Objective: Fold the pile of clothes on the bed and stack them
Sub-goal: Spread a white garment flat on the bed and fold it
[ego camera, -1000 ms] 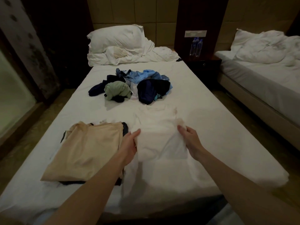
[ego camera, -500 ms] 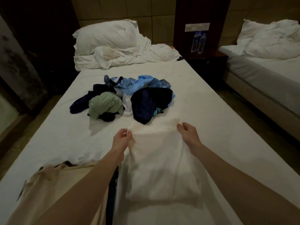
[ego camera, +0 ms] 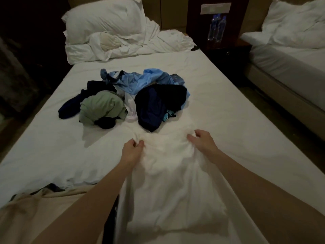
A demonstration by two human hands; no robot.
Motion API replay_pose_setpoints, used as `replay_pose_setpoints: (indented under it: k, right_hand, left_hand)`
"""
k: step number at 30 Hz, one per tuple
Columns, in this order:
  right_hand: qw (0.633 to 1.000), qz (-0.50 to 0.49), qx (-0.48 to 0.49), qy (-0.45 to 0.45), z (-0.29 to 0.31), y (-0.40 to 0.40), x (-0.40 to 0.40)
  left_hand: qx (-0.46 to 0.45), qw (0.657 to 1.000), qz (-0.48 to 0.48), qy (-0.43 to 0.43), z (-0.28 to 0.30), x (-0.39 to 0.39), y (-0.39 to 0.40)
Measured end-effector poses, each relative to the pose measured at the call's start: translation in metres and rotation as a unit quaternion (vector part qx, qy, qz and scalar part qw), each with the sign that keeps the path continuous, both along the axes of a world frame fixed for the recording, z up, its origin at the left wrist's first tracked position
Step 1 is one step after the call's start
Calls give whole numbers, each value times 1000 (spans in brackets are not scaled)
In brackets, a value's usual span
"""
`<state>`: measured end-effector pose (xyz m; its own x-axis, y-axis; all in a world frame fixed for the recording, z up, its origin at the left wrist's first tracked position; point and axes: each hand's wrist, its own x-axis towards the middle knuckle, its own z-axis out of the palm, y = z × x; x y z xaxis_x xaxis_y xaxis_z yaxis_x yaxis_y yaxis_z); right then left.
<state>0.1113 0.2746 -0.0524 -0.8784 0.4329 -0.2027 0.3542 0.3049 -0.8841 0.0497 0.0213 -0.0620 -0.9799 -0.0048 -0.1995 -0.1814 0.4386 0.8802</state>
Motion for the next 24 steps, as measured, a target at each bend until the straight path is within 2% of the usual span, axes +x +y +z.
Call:
replay_pose_setpoints:
  k: [3, 6, 15, 20, 24]
  right_hand:
    - [992, -4, -102, 70, 31, -10, 29]
    - [982, -16, -153, 109, 59, -18, 56]
    - [964, -14, -150, 220, 147, -59, 173]
    - [954, -1, -155, 256, 172, -82, 228]
    - [954, 22, -118, 274, 186, -100, 263]
  left_hand:
    - [136, 990, 24, -24, 31, 22, -10]
    - [205, 978, 31, -31, 60, 47, -25]
    - [276, 960, 37, 20, 137, 164, -83]
    - [328, 944, 30, 35, 159, 223, -115]
    - [351, 934, 40, 42, 174, 258, -135]
